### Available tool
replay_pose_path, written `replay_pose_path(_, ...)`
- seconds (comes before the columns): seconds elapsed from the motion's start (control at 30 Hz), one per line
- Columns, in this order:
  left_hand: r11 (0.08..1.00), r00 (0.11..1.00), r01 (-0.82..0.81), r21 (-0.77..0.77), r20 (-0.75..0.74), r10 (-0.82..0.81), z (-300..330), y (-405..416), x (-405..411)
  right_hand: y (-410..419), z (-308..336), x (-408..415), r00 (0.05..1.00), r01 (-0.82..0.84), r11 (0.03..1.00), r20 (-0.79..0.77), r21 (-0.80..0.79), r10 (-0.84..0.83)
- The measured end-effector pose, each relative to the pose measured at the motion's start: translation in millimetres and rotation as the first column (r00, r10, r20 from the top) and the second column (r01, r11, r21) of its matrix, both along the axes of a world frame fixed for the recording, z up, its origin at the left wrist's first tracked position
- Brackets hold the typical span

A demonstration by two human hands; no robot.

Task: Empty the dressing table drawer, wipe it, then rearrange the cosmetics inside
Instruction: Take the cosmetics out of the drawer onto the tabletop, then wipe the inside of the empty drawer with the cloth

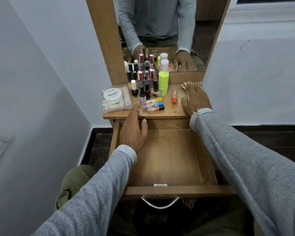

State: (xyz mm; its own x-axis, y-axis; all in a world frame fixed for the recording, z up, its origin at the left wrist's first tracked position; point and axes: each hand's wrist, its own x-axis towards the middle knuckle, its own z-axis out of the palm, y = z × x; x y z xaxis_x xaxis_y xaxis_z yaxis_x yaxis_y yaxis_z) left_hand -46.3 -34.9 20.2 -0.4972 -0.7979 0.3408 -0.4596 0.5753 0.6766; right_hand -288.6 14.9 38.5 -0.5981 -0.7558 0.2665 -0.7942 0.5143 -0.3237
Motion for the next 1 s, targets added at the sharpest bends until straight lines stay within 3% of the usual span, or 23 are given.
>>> replay_pose_path(0.1, 0.997, 0.998, 0.046, -0.058, -0.045, -0.048, -7, 1, 4, -1, 1, 3, 0.999, 0.031, 0.999, -0.031, -0.021, -0.031)
replay_pose_path(0.37, 0.993, 0.998, 0.054, -0.101, -0.009, -0.055, -18, -1, 22, 1, 10, 4, 0.985, 0.067, 0.990, -0.168, 0.123, -0.045)
replay_pose_path(0.53, 0.999, 1.000, -0.011, -0.051, 0.019, 0.012, -30, -15, 40, 17, 20, 7, 0.996, 0.038, 0.999, -0.082, 0.027, -0.036)
replay_pose_path(0.63, 0.998, 0.999, -0.049, -0.047, 0.005, 0.049, -34, -23, 53, 40, 28, 22, 0.999, -0.033, 0.990, -0.024, -0.138, 0.030)
replay_pose_path(0.77, 0.990, 0.991, -0.130, -0.054, 0.031, 0.132, -39, -35, 62, 75, 34, 61, 0.984, -0.176, 0.953, -0.063, -0.247, 0.165)
replay_pose_path(1.0, 0.981, 0.981, -0.179, 0.081, 0.086, 0.172, -51, -57, 67, 97, 2, 125, 0.866, -0.501, 0.863, -0.043, -0.064, 0.499)
